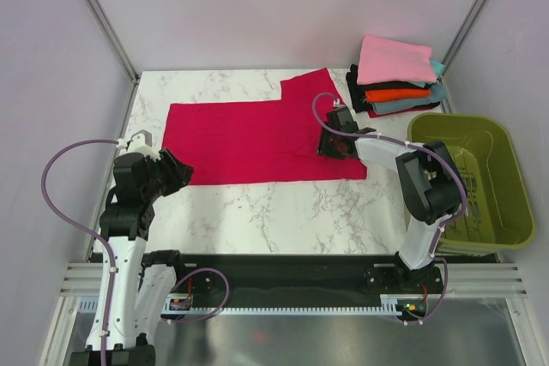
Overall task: Fold and stack the t-shirts
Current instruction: Fold the tshirt
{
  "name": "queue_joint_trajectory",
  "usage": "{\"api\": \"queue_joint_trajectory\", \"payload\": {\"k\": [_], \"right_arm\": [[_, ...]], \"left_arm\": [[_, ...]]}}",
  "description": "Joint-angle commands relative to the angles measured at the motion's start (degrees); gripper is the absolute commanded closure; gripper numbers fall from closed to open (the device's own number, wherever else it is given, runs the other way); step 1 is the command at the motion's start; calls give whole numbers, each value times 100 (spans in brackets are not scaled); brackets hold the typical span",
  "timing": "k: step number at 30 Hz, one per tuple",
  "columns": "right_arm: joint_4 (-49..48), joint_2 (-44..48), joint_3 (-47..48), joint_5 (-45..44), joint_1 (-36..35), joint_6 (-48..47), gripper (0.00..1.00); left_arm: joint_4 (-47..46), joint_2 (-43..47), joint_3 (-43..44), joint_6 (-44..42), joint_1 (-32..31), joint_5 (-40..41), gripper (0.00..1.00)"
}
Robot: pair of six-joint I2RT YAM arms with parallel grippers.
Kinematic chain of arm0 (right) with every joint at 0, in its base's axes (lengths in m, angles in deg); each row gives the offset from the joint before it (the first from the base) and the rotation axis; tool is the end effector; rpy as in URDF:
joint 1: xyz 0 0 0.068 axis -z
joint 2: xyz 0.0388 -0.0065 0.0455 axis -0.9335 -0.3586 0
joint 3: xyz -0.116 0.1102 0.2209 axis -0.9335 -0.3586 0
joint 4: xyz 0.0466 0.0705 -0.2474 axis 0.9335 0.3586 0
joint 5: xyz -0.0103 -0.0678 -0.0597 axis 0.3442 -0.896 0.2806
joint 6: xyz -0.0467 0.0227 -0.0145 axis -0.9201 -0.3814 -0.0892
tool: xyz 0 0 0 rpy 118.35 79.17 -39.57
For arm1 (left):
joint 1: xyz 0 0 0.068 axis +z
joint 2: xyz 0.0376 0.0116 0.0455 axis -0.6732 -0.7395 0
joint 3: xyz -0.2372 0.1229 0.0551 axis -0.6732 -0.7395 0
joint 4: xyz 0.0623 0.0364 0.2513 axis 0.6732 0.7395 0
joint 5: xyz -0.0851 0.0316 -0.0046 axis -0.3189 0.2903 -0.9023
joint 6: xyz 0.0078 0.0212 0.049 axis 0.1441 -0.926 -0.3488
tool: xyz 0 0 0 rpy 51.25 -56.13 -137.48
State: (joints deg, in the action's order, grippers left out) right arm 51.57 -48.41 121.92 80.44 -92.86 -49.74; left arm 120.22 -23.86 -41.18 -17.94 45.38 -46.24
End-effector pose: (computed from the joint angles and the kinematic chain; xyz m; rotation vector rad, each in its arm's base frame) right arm 0.3489 0.1515 0.1648 0.2408 2.4901 0.3348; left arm 0.1369 0.0010 0.2989 -0.4173 2.0859 -0.4202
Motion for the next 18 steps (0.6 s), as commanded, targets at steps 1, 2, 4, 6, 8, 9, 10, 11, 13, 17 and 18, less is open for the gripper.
{"api": "queue_joint_trajectory", "payload": {"k": [1, 2, 4, 6, 8, 9, 10, 11, 13, 17, 18], "right_arm": [[-255, -103, 15, 80, -3, 56, 52], [-272, -120, 32, 98, -3, 65, 53], [-273, -156, 59, 107, -3, 56, 58], [-290, -129, 68, 115, 6, 56, 66], [-273, -103, 103, 133, -3, 47, 74], [-264, -68, 120, 142, -3, 56, 82], [-255, -59, 147, 159, -3, 47, 85], [-246, -42, 217, 177, -3, 47, 88], [-158, -33, 313, 212, -3, 47, 92], [-114, -103, 690, 352, -12, 109, 96], [-88, -199, 770, 387, -12, 135, 96]], "left_arm": [[-230, 50, -12, -227, -26, -75, 47], [-230, 50, -20, -227, -26, -75, 47], [-230, 41, -12, -227, -35, -66, 47], [-230, 50, -20, -218, -35, -57, 47], [-230, 59, -20, -227, -43, -57, 47], [-230, 68, -20, -227, -43, -57, 47], [-230, 68, -20, -227, -43, -57, 47], [-230, 68, -20, -227, -35, -57, 47], [-230, 76, -20, -227, -44, -66, 47], [-230, 94, -20, -227, -52, -66, 47], [-230, 94, -20, -227, -52, -75, 47]]}}
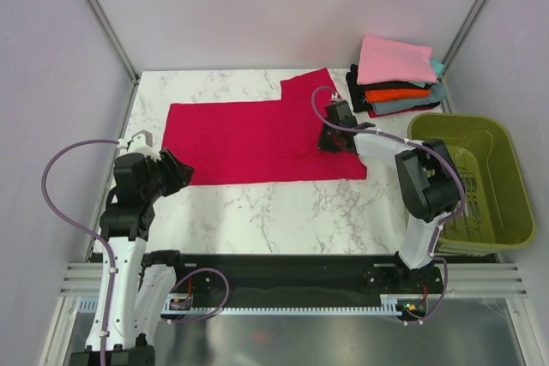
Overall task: Fold and stack the t-shirts
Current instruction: Fold the tshirt
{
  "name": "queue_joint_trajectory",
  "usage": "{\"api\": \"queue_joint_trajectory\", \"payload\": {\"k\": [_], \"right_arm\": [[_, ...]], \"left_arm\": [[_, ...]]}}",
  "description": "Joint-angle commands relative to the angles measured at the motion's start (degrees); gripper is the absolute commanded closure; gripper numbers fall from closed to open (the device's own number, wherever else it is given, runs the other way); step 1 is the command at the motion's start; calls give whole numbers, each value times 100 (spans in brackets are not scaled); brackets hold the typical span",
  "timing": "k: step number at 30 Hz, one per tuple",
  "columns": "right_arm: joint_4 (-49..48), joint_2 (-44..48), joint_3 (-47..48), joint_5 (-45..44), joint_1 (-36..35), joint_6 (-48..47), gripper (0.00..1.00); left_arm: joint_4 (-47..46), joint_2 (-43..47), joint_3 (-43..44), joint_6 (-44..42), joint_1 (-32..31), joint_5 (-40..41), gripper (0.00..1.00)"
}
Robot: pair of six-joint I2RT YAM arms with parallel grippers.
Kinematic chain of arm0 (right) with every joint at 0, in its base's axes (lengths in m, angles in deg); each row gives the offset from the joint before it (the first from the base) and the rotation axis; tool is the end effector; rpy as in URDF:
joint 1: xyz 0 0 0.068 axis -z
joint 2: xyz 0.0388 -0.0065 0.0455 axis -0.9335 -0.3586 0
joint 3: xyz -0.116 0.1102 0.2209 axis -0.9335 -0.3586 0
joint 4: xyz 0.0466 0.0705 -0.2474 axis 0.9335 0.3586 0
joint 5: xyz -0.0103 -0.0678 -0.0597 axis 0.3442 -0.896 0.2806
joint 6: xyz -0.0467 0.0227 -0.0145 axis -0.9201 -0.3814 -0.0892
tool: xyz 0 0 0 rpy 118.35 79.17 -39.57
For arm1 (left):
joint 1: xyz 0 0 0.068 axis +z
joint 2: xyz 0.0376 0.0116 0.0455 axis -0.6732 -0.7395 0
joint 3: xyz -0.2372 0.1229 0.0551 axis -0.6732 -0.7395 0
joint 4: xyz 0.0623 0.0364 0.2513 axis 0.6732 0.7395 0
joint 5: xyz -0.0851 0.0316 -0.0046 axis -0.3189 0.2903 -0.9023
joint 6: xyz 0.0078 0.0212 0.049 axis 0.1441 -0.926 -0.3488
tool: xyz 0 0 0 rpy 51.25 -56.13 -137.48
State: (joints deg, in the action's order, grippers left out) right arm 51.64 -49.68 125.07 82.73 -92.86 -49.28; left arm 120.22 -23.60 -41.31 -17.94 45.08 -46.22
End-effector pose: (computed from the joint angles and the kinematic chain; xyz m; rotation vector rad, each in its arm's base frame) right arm 0.3594 0.1577 0.1727 0.2327 2.4737 0.4006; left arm 0.1361 0.0003 0.2987 -0.4114 2.0852 -0.4231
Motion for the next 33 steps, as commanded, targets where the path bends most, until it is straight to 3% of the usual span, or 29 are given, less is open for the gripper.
{"api": "queue_joint_trajectory", "payload": {"k": [1, 8, 11, 12, 14, 24, 33], "right_arm": [[-77, -134, 561, 184, -12, 107, 96], [134, -863, 1789, 474, -12, 72, 94], [327, -1250, 2300, 554, -12, 2, 64], [406, -1416, 2415, 545, -12, -16, 41], [450, -1549, 2730, 492, -3, -112, 31], [530, -2874, 5060, -473, 383, -1009, 26], [-321, -4598, 6950, -825, 840, -1317, 24]], "left_arm": [[-221, 59, -7, -227, -22, -77, 47], [-221, 68, -7, -227, -48, -68, 47], [-230, 68, -16, -227, -65, -51, 47], [-212, 68, -16, -227, -66, -50, 47], [-221, 59, -16, -227, -66, -50, 47], [-239, -2, -25, -218, -83, -77, 47], [-230, -161, -34, -218, -83, 2, 47]]}}
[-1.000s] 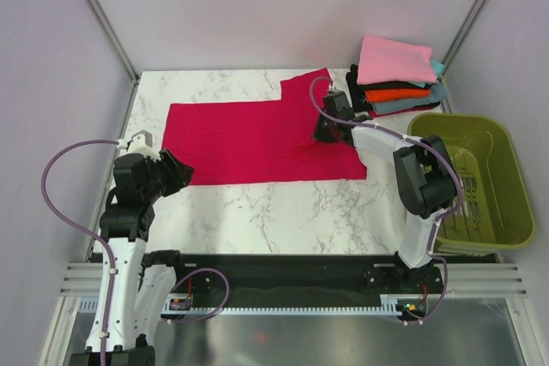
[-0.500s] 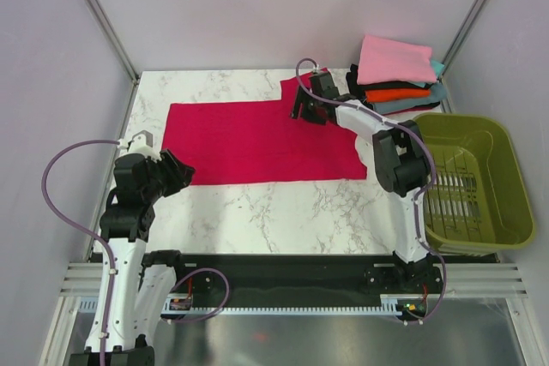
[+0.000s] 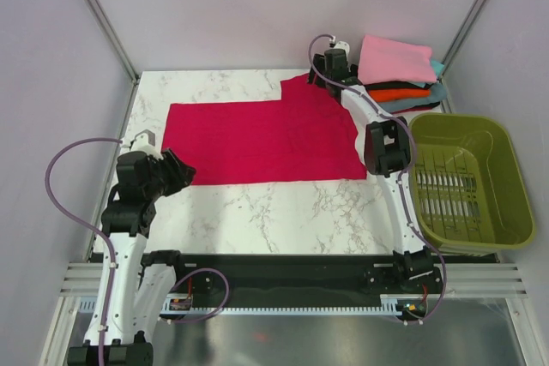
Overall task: Fold and stack the t-shirts
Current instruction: Fold the tshirt
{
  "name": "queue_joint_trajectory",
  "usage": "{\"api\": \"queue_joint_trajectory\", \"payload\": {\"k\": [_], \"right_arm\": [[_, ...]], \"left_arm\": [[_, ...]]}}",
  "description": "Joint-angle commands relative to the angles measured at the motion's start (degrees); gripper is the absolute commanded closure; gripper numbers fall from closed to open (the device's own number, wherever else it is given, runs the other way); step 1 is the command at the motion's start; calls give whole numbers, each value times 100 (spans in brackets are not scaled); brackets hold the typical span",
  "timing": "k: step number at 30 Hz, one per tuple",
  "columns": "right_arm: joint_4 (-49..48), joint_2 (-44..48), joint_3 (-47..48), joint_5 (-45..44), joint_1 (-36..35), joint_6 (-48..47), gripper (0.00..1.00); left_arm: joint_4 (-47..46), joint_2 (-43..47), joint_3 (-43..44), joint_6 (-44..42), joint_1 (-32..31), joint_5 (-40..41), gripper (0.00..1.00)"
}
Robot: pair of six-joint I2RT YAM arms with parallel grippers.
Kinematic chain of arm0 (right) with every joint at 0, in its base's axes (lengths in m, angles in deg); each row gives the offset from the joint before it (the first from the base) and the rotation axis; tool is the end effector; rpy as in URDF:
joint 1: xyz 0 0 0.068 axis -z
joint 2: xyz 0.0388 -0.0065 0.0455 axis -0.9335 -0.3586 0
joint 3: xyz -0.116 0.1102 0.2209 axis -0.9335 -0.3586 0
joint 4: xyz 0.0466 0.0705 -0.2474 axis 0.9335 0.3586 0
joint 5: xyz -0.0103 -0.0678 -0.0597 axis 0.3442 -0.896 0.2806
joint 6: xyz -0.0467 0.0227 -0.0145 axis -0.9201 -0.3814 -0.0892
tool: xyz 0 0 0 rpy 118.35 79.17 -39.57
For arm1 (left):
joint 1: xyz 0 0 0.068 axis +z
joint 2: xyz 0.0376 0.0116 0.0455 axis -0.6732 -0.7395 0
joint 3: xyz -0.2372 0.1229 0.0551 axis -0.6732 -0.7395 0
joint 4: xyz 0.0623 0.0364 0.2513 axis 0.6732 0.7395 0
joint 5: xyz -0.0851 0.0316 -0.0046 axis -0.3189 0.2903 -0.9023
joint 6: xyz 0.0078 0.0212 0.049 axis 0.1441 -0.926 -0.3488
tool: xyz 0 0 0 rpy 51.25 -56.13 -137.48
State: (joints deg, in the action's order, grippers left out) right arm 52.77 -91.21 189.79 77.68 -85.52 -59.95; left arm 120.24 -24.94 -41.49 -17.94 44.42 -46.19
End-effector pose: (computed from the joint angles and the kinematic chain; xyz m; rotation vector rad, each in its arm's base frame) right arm 0.5692 0.1644 0.1904 0.1968 2.0583 0.3045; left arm 0.1405 -0.0011 0.2948 -0.4083 2.1143 -0.4272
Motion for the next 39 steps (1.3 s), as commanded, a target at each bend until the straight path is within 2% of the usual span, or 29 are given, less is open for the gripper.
{"api": "queue_joint_trajectory", "payload": {"k": [1, 4, 8, 13, 16, 18, 20, 23, 25, 26, 28, 29, 31, 32, 33, 34, 39], "right_arm": [[-593, -533, 558, -391, 133, -250, 24], [-1095, -911, 812, -540, 256, -224, 23], [-1307, -1728, 1815, -515, 370, -75, 23], [-1614, -1817, 1806, -479, 397, -13, 22], [-1334, -1897, 1973, -419, 397, 109, 25], [-949, -1835, 1921, -59, 362, 198, 29], [-754, -1626, 1615, 144, 265, 216, 32], [-578, -1344, 1237, 172, -51, -117, 31], [-542, -1308, 1218, -179, -183, -241, 36], [-525, -1334, 1253, -294, -175, -233, 46], [-489, -1378, 1332, -435, -70, -163, 59], [-498, -1395, 1358, -418, -26, -128, 70], [-489, -1404, 1350, -357, 97, -40, 78], [-498, -1396, 1341, -365, 124, -48, 91], [-585, -1387, 1332, -374, 150, -153, 97], [-638, -1369, 1280, -391, 168, -214, 100], [-1244, -931, 946, -84, 238, -689, 100]], "left_arm": [[-232, -36, -16, -210, -18, 9, 47], [-223, -97, -25, -210, -18, 18, 47], [-232, -212, -25, -210, -18, 9, 47], [-223, -335, -16, -210, -18, -44, 47], [-223, -361, -25, -210, -26, -61, 47], [-241, -370, -16, -201, -17, -61, 47], [-241, -370, -16, -201, -18, -79, 46], [-241, -370, -25, -201, -44, -53, 47], [-232, -326, -16, -201, -96, -26, 47], [-223, -309, -16, -201, -105, 0, 47], [-241, -282, -25, -210, -149, 35, 47], [-223, -273, -25, -210, -141, 70, 47], [-206, -273, -16, -201, -141, 97, 47], [-197, -291, -8, -201, -141, 114, 47], [-197, -300, -7, -201, -149, 123, 47], [-197, -308, 1, -192, -141, 123, 47], [-232, -711, 45, -227, -53, 44, 46]]}}
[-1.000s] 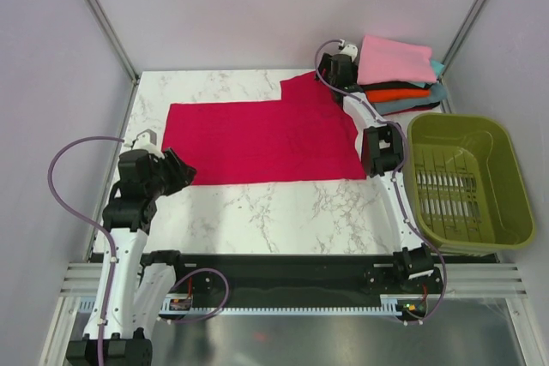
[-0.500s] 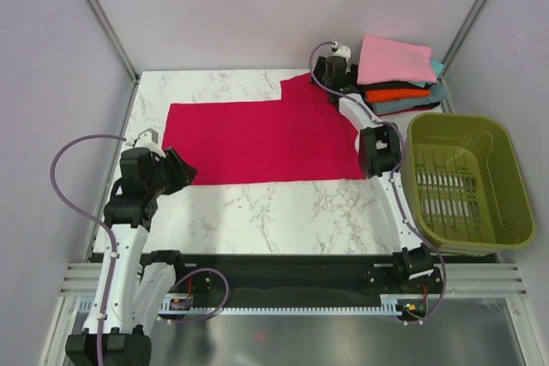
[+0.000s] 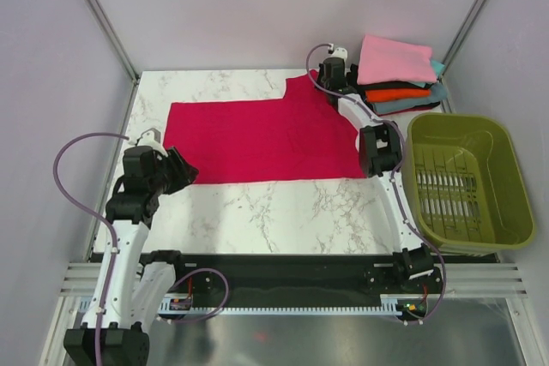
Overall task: Fold and stack the t-shirts
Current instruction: Fold the tshirt
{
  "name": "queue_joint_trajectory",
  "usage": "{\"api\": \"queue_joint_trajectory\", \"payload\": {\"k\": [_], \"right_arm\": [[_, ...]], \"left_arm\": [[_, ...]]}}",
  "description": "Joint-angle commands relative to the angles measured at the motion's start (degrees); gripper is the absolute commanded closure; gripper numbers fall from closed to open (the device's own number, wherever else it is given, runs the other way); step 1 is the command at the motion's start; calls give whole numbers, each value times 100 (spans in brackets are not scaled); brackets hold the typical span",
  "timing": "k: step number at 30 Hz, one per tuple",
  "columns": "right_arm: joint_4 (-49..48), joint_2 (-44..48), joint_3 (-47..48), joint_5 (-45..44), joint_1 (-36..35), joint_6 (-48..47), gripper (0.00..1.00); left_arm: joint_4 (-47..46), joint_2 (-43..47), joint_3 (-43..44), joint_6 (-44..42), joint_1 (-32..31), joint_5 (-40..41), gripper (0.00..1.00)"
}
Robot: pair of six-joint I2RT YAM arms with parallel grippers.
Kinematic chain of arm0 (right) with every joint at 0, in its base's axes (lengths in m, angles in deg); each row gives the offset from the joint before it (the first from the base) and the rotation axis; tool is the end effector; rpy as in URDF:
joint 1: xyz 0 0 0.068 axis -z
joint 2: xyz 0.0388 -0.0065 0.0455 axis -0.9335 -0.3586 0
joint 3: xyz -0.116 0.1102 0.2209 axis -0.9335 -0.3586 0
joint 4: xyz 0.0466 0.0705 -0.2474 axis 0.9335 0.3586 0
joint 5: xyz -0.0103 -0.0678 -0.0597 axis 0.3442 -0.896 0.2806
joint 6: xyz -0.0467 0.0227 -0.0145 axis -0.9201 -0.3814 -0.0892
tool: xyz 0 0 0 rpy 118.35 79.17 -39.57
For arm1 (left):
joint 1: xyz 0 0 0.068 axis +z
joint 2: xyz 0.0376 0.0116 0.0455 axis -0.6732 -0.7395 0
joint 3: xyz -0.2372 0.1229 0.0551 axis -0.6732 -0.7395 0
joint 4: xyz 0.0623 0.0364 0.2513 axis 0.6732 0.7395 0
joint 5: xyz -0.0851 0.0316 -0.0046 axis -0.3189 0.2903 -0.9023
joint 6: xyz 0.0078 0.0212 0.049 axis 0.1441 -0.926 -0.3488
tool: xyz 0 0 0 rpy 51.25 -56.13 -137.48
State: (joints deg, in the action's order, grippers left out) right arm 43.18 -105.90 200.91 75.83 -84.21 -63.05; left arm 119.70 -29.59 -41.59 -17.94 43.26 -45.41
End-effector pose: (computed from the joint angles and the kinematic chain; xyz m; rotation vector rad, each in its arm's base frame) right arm 0.6036 0.1585 0.1239 0.1859 1.9477 0.2573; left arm 0.1554 -0.0032 0.2847 -0.4170 2.1889 -0.4169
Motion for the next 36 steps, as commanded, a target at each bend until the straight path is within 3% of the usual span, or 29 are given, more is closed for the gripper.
{"api": "queue_joint_trajectory", "payload": {"k": [1, 9, 15, 19, 20, 24, 27, 30, 36], "right_arm": [[-338, 652, -350, 111, 116, -501, 100], [-699, 1602, -1266, 338, 309, -406, 99], [-1032, 1515, -1415, 1559, 310, 138, 99], [-1173, 1619, -1712, 2009, 283, 998, 100], [-1408, 1690, -1827, 2174, 240, 1105, 100], [-1630, 1989, -2390, 2185, 55, 1246, 100], [-1841, 2173, -2794, 2343, -33, 1273, 100], [-1982, 2296, -3032, 2422, -77, 1273, 100], [-2263, 2481, -3445, 2510, -121, 1387, 100]], "left_arm": [[-203, -404, 169, -227, 98, 35, 46], [-1055, -2486, 1311, 203, 98, 730, 46], [-1109, -5069, 3455, -279, 168, 1591, 50], [-1232, -6686, 5256, -788, 283, 1416, 50], [-1215, -7386, 5581, -1025, 300, 1337, 50], [-1047, -8838, 7006, -1124, 519, 1013, 52], [-846, -9718, 8234, -1203, 678, 914, 53], [-828, -10160, 8781, -1106, 862, 687, 52], [-863, -10706, 9127, -1106, 916, 493, 52]]}}
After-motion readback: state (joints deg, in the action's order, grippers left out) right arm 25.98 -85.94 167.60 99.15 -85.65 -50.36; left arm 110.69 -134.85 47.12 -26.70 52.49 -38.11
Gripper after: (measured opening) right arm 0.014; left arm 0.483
